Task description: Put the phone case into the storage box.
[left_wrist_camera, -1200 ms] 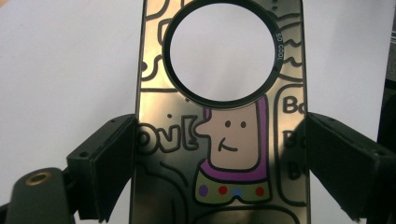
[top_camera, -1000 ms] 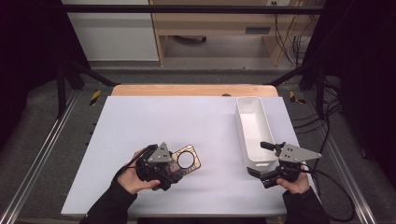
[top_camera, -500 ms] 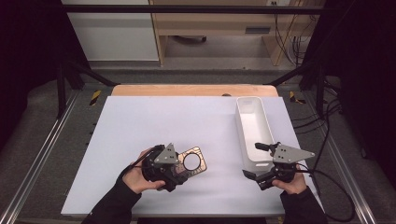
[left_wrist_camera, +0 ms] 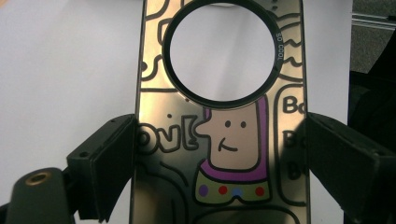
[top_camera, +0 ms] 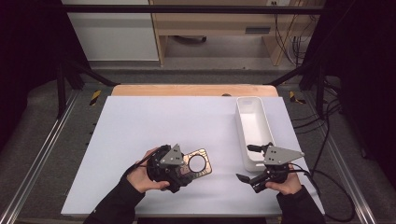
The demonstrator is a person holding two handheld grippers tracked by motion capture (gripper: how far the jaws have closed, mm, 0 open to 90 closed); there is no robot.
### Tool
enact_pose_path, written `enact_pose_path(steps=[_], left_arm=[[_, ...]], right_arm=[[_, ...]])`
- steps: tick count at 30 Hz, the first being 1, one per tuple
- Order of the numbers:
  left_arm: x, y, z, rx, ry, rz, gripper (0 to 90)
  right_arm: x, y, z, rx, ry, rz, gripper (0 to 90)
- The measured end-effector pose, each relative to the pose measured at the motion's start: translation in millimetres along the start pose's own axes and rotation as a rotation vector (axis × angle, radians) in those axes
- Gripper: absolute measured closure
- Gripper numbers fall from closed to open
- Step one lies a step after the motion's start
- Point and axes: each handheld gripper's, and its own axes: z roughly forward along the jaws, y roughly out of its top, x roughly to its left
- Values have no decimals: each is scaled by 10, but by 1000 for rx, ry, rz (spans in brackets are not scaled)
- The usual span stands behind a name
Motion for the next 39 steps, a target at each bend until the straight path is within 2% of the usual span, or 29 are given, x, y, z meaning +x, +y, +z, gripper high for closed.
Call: enact_pose_path(steps=[25, 39], left_arm=[[-86, 129, 121, 27, -60, 65, 114], [-119, 209, 186, 36, -82, 91, 114]], right_arm=[[162, 73, 166, 29, 86, -101, 18], [236, 135, 256, 53, 138, -135, 23]])
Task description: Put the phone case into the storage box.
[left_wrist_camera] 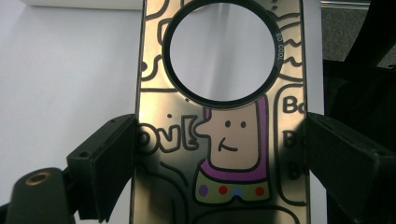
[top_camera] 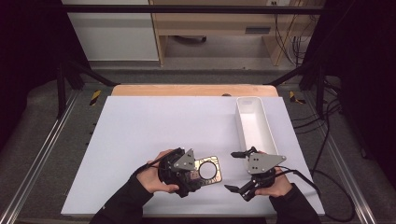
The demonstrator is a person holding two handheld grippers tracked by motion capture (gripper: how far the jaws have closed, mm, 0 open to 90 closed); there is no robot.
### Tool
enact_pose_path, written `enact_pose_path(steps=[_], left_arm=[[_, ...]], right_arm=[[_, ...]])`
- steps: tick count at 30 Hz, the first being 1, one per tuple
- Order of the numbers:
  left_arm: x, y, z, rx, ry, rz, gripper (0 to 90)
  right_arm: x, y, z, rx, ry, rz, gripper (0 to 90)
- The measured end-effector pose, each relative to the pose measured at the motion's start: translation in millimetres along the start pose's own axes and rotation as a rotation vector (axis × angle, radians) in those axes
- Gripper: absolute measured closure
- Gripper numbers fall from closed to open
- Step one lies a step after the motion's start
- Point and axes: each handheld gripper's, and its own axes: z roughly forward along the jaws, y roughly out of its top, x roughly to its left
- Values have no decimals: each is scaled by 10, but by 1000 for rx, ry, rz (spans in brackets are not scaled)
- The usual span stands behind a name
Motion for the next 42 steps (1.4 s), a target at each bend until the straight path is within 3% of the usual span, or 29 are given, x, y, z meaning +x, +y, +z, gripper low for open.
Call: enact_pose_path(steps=[42], left_arm=[[-82, 123, 71, -20, -64, 76, 115]], right_arm=[[45, 27, 201, -17, 94, -19, 43]])
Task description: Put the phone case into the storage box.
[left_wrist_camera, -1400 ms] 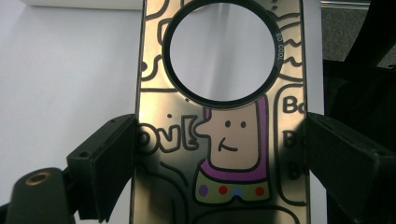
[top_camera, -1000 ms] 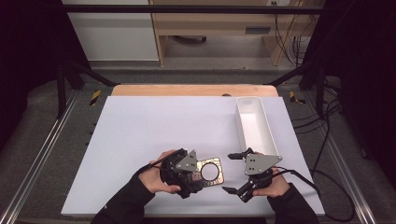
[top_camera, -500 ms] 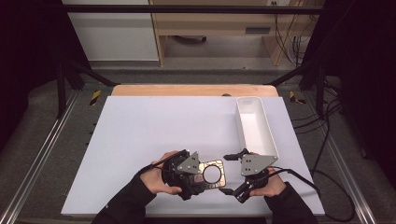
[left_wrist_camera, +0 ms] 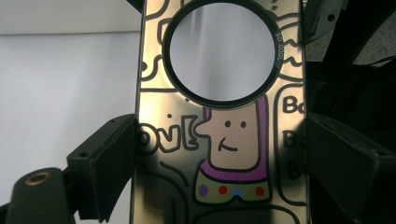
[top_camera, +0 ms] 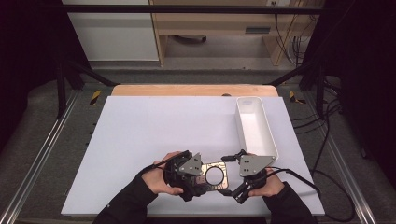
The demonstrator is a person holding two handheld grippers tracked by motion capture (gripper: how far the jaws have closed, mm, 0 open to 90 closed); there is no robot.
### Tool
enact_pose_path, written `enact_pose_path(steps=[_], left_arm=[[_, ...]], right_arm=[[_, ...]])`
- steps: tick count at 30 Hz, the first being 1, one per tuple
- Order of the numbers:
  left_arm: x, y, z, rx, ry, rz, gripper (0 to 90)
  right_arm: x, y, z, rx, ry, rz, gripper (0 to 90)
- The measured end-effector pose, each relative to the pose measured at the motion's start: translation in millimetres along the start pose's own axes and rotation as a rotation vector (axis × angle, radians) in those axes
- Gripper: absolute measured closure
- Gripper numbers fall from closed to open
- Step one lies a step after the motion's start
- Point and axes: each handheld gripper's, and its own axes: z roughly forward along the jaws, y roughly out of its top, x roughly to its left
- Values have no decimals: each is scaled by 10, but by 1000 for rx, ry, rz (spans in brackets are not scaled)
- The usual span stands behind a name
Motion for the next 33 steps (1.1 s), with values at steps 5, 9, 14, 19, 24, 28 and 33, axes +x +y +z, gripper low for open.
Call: enact_pose_path(steps=[5, 9, 14, 19, 24, 28, 33], left_arm=[[-3, 8, 9, -4, -10, 5, 115], [-8, 18, 15, -9, -16, 8, 114], [-15, 23, 14, -13, -21, 16, 115], [-25, 29, 19, -19, -29, 23, 115], [-34, 35, 27, -21, -40, 32, 115], [-37, 35, 31, -18, -43, 33, 115], [-37, 33, 27, -18, -43, 31, 114]], right_arm=[[13, 2, 15, 1, 11, -10, 53], [23, 8, 28, 1, 23, -14, 60], [27, 6, 33, -2, 36, -14, 69], [33, 4, 38, -9, 56, -13, 81], [38, 0, 45, -11, 81, -11, 93], [40, -5, 49, -11, 87, -12, 98], [32, -7, 49, -14, 97, -15, 103]])
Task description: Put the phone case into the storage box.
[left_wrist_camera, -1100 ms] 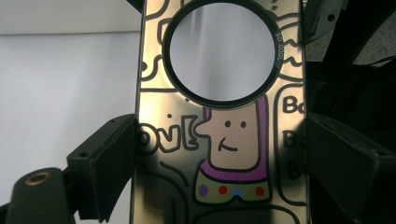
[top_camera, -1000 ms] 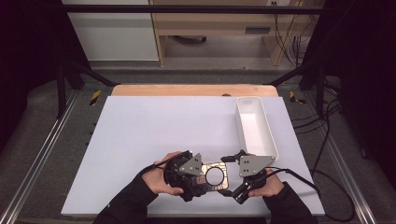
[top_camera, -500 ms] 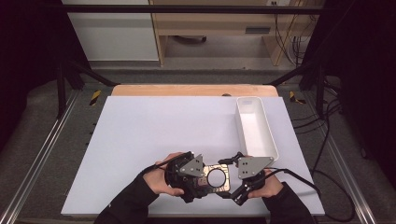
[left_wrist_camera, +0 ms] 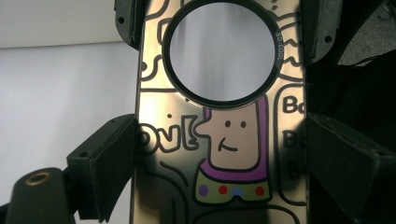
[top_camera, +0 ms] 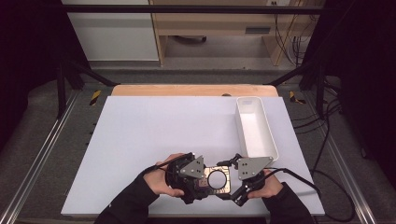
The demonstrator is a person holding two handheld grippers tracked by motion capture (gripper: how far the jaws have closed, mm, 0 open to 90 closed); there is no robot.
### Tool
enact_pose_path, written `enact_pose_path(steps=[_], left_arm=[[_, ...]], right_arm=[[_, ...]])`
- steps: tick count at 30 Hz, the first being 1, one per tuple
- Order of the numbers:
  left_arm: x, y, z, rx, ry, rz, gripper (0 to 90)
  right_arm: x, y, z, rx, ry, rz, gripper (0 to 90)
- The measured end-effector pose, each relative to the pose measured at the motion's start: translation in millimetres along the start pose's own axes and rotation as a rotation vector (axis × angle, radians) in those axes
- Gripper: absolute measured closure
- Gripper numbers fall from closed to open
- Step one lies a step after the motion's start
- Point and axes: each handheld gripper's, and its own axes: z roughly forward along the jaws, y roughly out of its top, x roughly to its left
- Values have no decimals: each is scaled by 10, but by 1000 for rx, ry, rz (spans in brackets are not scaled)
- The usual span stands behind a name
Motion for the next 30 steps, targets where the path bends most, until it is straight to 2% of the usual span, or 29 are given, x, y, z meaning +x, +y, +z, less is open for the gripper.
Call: enact_pose_path(steps=[12, 30], left_arm=[[14, -13, 9, 4, -14, -1, 114], [23, -29, 34, -4, -23, -2, 111]], right_arm=[[-27, -3, 1, 7, 30, 18, 114], [-27, 1, -6, 21, 36, 26, 120]])
